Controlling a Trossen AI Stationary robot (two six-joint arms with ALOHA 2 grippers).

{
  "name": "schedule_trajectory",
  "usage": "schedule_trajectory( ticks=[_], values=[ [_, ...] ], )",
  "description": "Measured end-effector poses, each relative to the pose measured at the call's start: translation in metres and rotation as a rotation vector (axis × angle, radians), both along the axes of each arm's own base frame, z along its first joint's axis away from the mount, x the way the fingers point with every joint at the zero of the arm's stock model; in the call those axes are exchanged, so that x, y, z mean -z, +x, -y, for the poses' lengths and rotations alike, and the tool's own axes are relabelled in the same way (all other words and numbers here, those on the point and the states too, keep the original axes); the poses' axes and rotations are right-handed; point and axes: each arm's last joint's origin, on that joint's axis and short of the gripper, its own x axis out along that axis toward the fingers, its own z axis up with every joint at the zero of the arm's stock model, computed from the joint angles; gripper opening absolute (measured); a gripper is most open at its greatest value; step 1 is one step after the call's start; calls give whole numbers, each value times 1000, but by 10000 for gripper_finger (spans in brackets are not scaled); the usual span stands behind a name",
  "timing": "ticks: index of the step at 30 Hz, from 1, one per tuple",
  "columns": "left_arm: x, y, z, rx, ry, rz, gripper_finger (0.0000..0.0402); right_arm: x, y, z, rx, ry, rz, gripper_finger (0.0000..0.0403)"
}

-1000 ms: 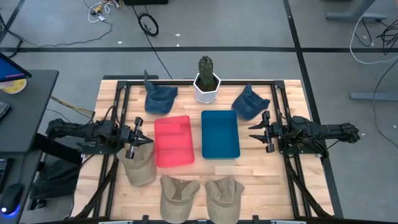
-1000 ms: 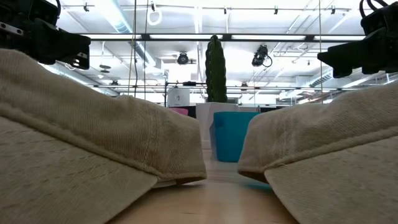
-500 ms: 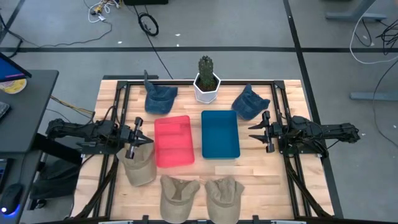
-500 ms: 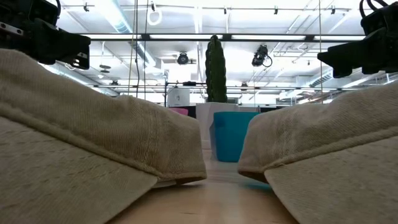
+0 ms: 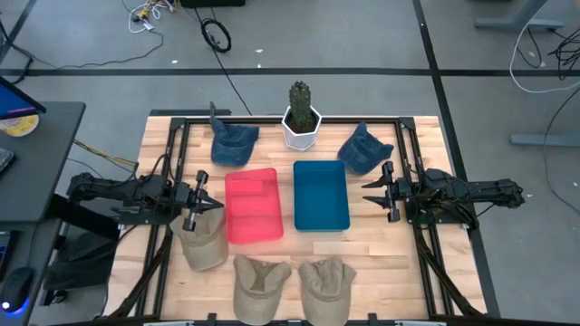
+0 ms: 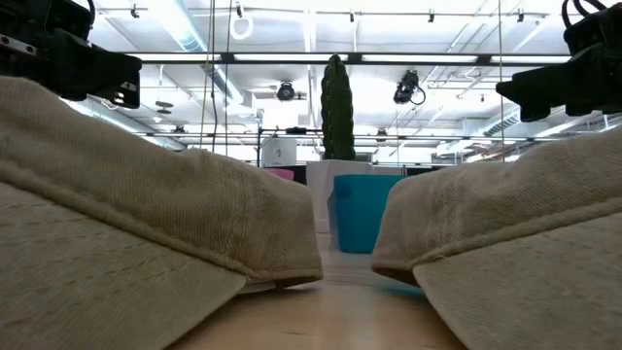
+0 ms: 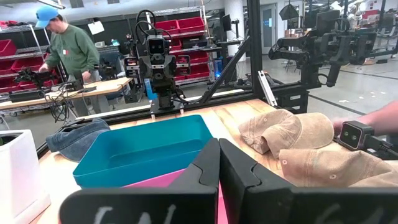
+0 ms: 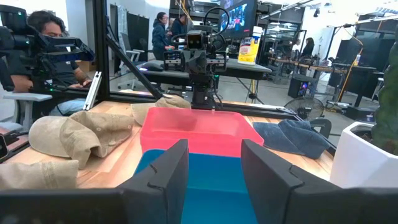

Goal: Pick & Place hat

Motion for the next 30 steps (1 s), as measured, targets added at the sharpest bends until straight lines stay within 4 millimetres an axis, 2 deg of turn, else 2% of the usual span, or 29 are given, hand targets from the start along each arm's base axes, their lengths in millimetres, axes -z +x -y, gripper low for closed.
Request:
schedule_trajectory(
  ticks=[24, 30],
  values=[
    [0, 0, 0, 0, 0, 0, 3, 0, 0, 0, 0, 0, 0, 153],
    [0, 0, 0, 0, 0, 0, 3, -7, 0, 0, 2, -32, 77, 153]
  ],
)
